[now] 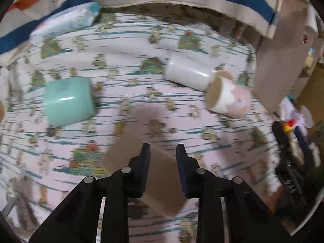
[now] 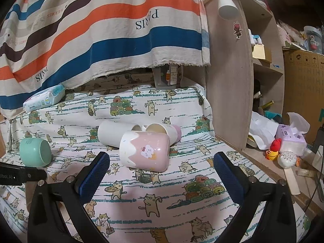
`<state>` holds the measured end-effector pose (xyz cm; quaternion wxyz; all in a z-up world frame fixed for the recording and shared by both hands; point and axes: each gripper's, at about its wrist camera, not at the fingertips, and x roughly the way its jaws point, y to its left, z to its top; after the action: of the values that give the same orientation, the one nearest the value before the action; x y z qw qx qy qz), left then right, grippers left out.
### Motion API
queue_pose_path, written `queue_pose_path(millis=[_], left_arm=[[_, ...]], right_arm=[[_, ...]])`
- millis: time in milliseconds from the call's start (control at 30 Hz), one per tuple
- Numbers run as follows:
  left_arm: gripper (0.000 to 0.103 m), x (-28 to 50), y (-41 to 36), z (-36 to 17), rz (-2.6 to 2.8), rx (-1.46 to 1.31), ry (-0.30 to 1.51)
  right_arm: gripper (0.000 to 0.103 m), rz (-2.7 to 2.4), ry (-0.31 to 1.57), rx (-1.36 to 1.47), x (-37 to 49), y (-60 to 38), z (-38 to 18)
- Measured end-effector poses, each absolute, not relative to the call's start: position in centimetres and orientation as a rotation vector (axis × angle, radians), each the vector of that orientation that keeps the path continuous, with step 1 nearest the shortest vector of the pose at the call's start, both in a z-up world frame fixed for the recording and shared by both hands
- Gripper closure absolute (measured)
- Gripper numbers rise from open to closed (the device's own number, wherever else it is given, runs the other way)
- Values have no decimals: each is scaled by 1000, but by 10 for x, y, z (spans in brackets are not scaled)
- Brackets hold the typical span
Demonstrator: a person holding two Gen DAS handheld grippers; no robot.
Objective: Flip cup upside down
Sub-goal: 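Lift the beige cup with the left tool and turn its opening downward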
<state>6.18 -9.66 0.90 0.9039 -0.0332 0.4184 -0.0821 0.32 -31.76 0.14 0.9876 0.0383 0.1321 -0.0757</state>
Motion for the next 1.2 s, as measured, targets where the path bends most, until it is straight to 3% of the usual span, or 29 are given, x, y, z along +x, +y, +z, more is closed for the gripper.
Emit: queue_pose_path(millis=[100,167,233,267,633,967,1200], left_arm=[[73,67,-90,9,-207,-126,885],[58,70,-87,11,-196,-135,883],[22,74,-83,14,-159,-135,893],[20,76,-80,15,-147,-143,890],[19,98,-9,-12,-90,-454,1039],[19,86,-10,-21,-132,-623,1056],[22,89,-24,-21,-102,-519,1056]], right_arm=[[0,-153,267,76,3,-317,1],[0,-152,266,77,3,-318,1],[0,-152,266,77,4,-318,1],[0,-153,266,77,3,-317,1],[0,-152,265,75,3,-316,2],[0,-146,263,59,4,-312,2],[0,-138,266,56,3,-311,3]])
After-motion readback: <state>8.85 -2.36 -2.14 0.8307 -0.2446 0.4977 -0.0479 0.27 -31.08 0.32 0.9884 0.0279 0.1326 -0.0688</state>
